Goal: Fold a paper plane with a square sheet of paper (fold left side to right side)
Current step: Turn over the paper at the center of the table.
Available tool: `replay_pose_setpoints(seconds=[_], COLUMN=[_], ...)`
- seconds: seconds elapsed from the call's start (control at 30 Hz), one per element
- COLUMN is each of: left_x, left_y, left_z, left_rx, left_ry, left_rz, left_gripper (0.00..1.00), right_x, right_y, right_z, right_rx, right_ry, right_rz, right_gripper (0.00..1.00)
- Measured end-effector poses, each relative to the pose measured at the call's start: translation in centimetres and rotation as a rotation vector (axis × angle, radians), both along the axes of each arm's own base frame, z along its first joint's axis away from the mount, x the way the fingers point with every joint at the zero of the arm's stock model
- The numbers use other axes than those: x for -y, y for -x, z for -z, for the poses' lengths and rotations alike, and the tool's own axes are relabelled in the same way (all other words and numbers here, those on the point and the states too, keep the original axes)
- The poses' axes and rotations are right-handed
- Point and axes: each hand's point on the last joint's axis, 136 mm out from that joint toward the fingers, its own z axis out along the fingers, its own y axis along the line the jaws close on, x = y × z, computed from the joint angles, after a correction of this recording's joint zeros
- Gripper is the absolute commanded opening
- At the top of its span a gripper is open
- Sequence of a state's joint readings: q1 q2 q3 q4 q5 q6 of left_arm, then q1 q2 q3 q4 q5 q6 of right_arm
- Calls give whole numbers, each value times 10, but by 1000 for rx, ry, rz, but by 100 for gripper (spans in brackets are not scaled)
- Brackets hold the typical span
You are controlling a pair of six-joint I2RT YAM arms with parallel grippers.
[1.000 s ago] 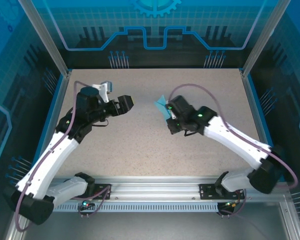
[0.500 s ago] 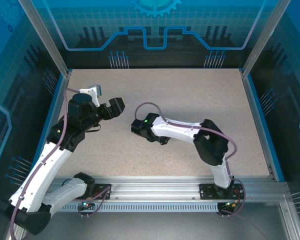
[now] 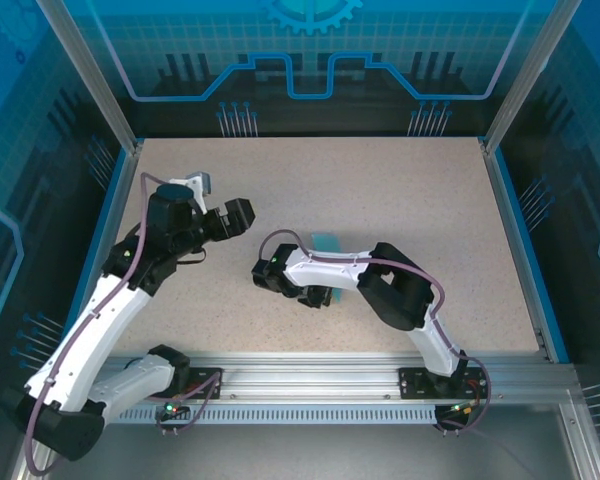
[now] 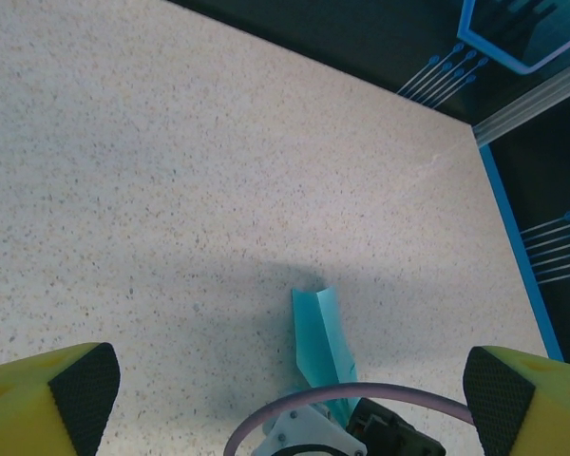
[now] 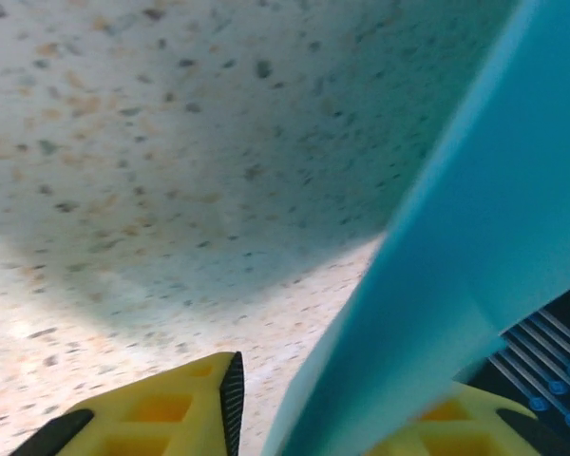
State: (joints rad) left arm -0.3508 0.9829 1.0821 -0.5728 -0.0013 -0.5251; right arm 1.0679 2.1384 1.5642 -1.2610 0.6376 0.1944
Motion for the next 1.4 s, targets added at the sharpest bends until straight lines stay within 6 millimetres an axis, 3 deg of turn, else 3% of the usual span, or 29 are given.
replay_pose_setpoints(seconds=[0.13,0.27,0.47,0.8,1.07,1.23,1.4], left_x=[7,9,19,67,127,145,161], left_y=[-5,-10,-18,-20,-10,-11,-20], left_z=[14,25,42,142,194,224,237], left_rx=[-65,-134,-211,-508,-636,-700,-710], left_ry=[28,87,187,321,311,294,301], left_rz=[23,26,39,130,251,264,292], left_gripper=[98,98,95,90,86,82,69], right_x=[-9,-16,-8,48,58,65,71], right_y=[12,24,37,6,-9,-10,-7], right_z=[-5,-29,-66,-96,-99,-98,-91], right_rx=[-47,-63,-51,92,140,139,112], right_ry=[-106,-258,-464,-861,-1111,-1205,-1271], right_rz=[35,72,144,471,620,680,740], right_gripper=[63,73,76,86,100,100,100])
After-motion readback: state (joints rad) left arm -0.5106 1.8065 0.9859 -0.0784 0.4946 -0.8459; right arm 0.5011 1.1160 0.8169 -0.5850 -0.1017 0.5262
